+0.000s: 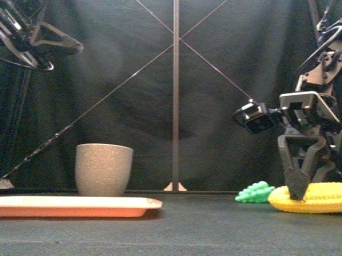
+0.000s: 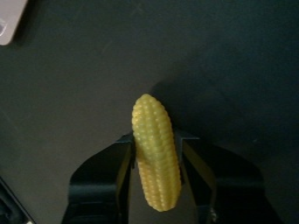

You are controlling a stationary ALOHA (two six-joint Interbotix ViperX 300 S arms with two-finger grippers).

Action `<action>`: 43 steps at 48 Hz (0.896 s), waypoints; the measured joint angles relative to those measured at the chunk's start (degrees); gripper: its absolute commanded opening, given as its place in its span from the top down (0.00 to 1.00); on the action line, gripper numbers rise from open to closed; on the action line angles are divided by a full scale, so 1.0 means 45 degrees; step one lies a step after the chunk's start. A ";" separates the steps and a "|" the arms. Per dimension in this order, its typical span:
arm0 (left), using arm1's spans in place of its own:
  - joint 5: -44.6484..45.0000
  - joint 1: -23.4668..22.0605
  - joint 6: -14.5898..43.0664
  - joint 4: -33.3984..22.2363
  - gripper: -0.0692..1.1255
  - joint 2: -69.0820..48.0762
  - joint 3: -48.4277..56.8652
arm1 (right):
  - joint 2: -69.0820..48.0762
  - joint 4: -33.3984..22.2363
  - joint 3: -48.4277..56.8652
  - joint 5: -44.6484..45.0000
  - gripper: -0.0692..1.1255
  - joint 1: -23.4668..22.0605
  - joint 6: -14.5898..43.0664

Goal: Pick the corn then place it on the pink plate
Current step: Place corn on the pink plate

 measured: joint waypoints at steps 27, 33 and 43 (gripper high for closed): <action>0.0020 0.0059 0.0020 0.0039 0.96 0.0000 0.0000 | 0.2402 -0.3301 -0.6074 -0.0020 0.55 -0.0039 -0.0137; 0.0020 0.0078 0.0020 0.0039 0.96 0.0000 0.0000 | 0.3691 -0.4316 -0.7734 -0.0020 0.52 0.0000 -0.0117; 0.0059 0.0098 0.0020 0.0039 0.96 -0.0020 0.0000 | 0.5664 -0.5332 -0.9941 0.0156 0.41 0.0039 -0.0137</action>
